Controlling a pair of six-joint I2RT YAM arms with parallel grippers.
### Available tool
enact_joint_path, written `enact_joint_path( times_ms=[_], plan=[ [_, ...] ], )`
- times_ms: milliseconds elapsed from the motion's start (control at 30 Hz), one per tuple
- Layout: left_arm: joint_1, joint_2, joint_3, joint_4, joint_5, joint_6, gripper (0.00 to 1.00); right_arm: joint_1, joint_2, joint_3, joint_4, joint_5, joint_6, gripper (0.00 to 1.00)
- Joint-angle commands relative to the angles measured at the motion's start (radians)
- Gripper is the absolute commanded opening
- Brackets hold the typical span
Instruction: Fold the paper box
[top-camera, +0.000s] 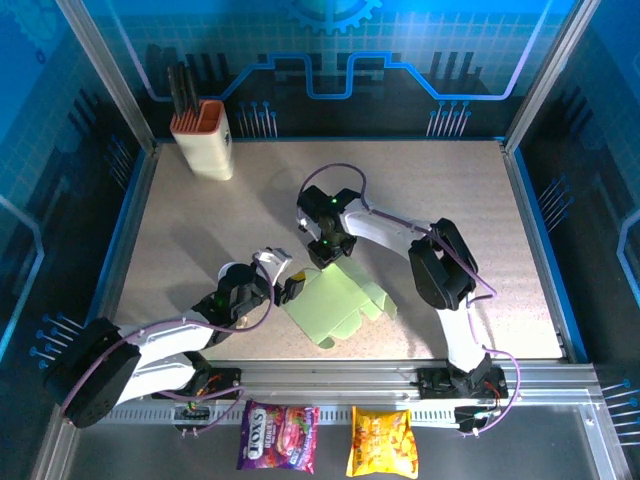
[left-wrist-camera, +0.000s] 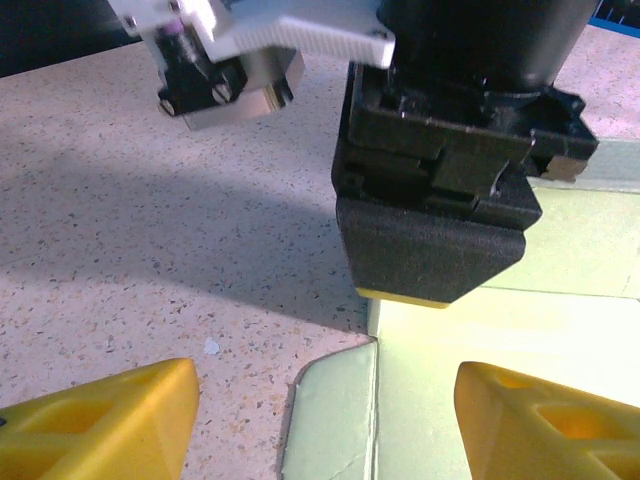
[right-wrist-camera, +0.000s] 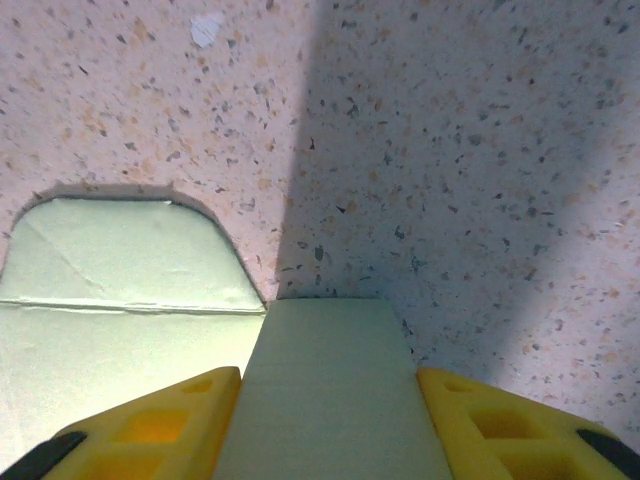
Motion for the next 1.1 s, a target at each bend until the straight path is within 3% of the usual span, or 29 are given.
enact_joint_path(
  times_ms=[0, 167, 467, 633, 867, 1067],
  plan=[
    [0.009, 0.015, 0.0, 0.032, -0.002, -0.021, 0.7, 0.016, 0.029, 0.029, -0.039, -0.017, -0.005, 0.42],
    [0.009, 0.017, 0.004, 0.032, -0.002, -0.021, 0.7, 0.016, 0.043, 0.038, -0.032, -0.026, -0.005, 0.54],
    [0.011, 0.014, 0.004, 0.025, -0.008, -0.022, 0.7, 0.015, 0.067, 0.035, -0.023, -0.017, -0.013, 0.59],
    [0.012, 0.012, 0.004, 0.026, -0.007, -0.024, 0.7, 0.015, 0.068, 0.032, -0.017, -0.01, -0.015, 0.51],
    [0.015, 0.014, 0.003, 0.027, -0.008, -0.025, 0.7, 0.014, 0.05, 0.023, -0.012, 0.001, -0.027, 0.29],
    [0.018, 0.013, 0.004, 0.032, -0.006, -0.033, 0.7, 0.013, 0.034, 0.037, -0.039, -0.004, -0.098, 0.19]
  ],
)
